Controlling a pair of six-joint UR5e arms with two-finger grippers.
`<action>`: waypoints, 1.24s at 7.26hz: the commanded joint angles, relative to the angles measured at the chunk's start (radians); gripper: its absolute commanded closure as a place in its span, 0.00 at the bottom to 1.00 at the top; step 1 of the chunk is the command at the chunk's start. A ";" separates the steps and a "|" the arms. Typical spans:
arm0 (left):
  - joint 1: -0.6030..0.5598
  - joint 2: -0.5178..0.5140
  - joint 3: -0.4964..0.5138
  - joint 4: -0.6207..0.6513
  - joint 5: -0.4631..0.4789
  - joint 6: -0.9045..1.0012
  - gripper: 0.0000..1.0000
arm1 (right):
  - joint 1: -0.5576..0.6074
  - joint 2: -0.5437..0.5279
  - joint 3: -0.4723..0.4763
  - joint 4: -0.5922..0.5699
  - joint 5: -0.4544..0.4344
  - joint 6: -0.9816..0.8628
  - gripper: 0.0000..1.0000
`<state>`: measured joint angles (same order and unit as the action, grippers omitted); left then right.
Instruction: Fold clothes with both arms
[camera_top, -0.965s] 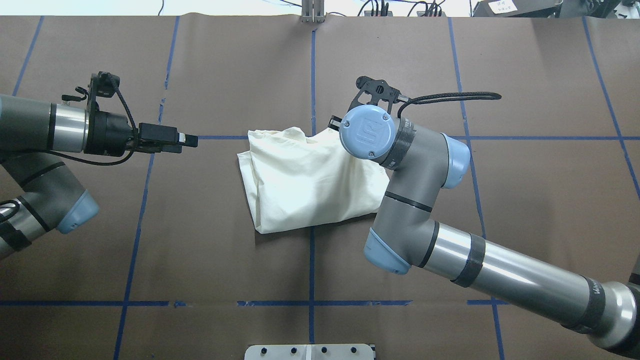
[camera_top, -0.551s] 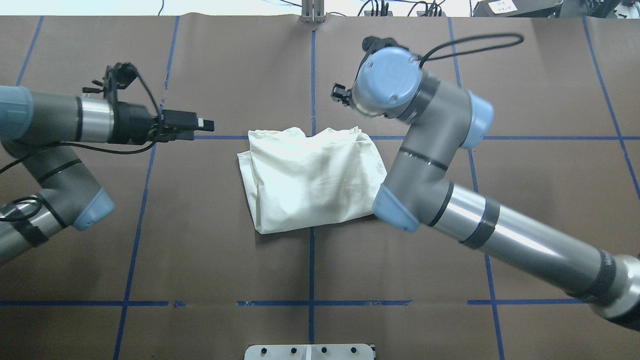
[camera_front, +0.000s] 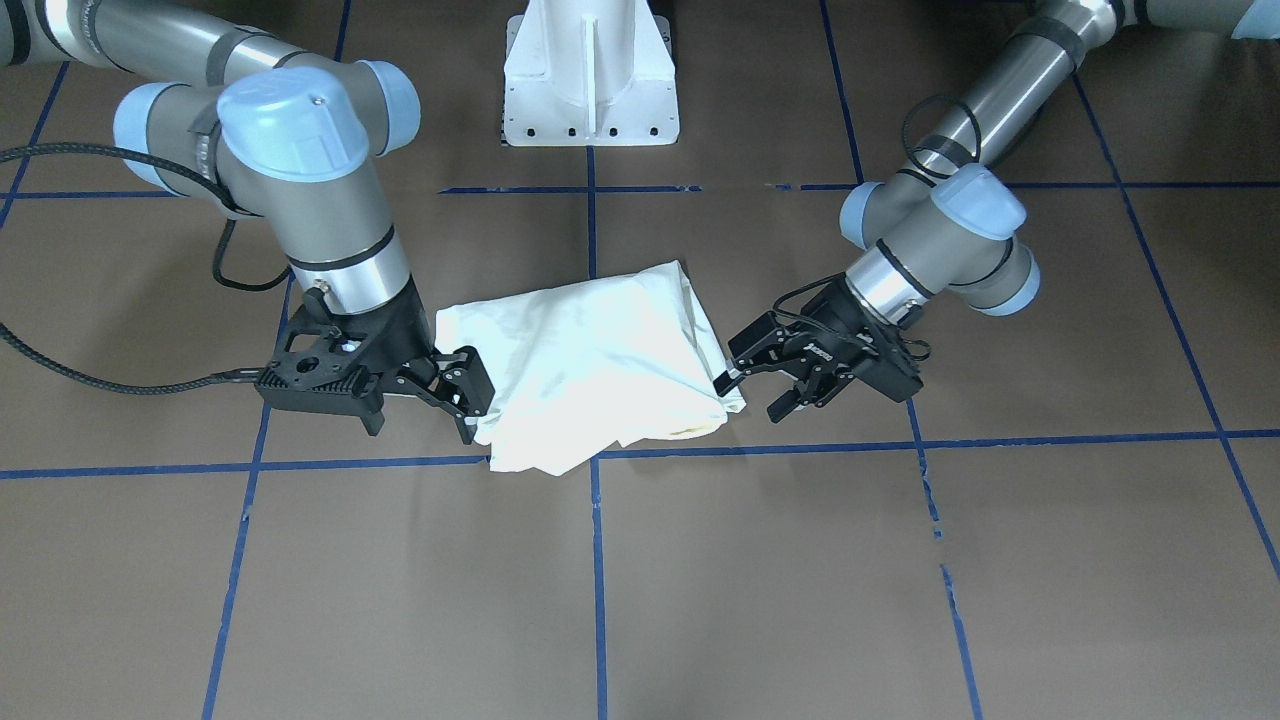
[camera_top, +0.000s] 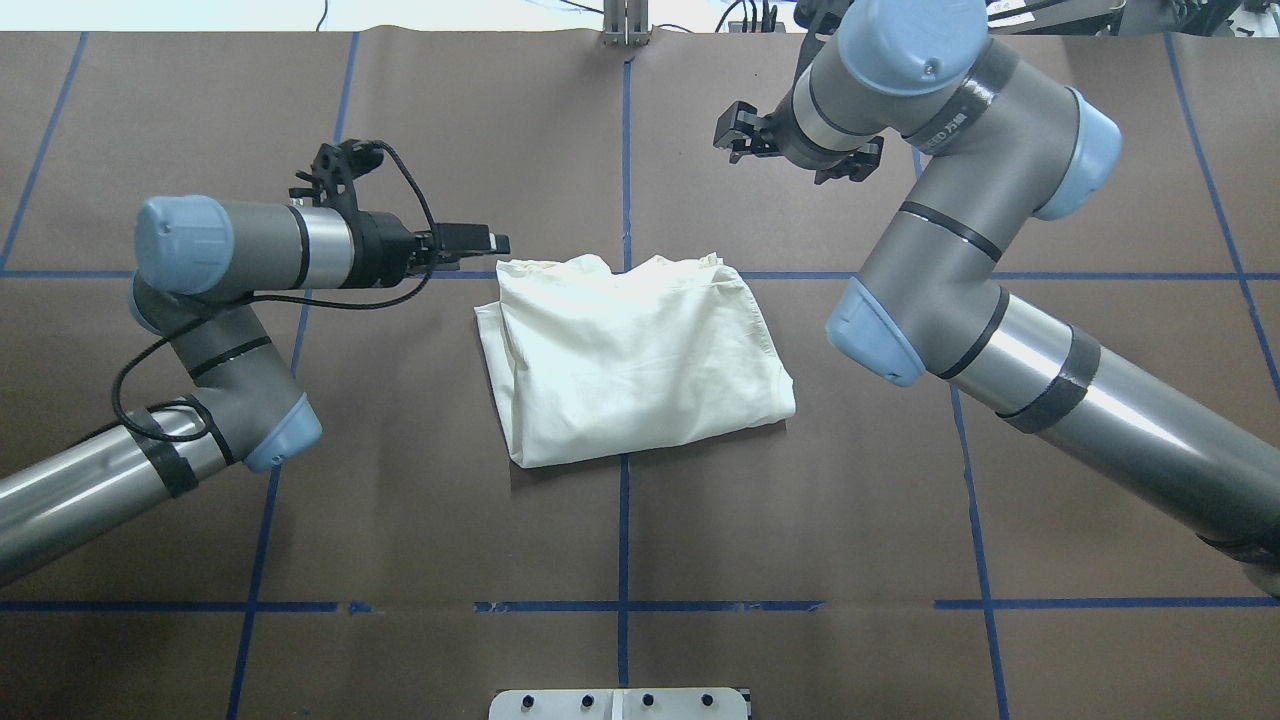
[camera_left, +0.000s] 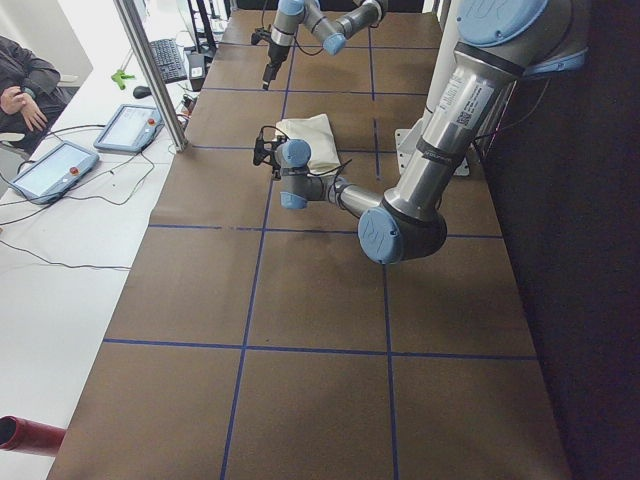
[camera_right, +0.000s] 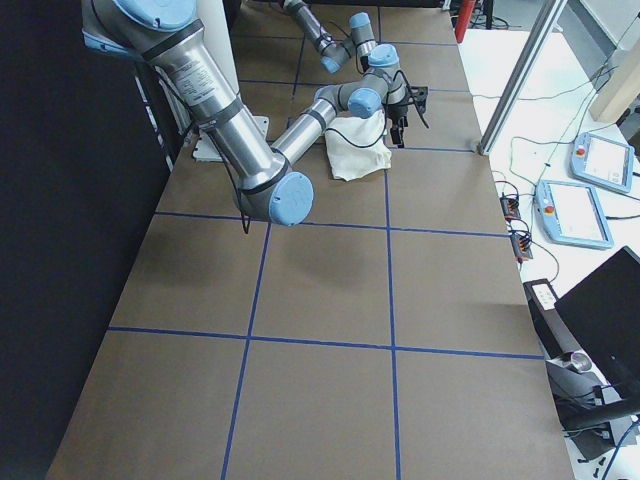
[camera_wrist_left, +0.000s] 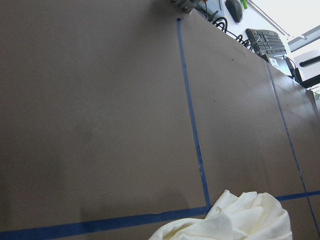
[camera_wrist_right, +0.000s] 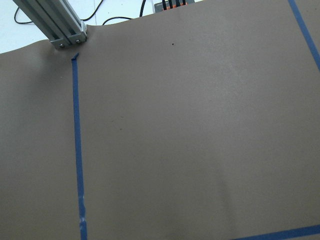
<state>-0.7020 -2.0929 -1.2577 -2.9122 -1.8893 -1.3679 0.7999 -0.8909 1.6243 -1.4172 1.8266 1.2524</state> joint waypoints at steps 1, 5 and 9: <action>0.086 -0.006 0.007 0.005 0.100 0.058 0.06 | 0.004 -0.019 0.020 0.000 0.005 -0.005 0.00; 0.095 -0.007 0.024 0.008 0.124 0.058 0.81 | 0.004 -0.025 0.029 0.000 0.002 -0.004 0.00; 0.049 0.033 0.004 -0.004 0.113 0.073 1.00 | 0.004 -0.062 0.064 0.003 -0.003 -0.002 0.00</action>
<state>-0.6398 -2.0821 -1.2514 -2.9100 -1.7743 -1.3017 0.8038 -0.9380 1.6741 -1.4148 1.8245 1.2501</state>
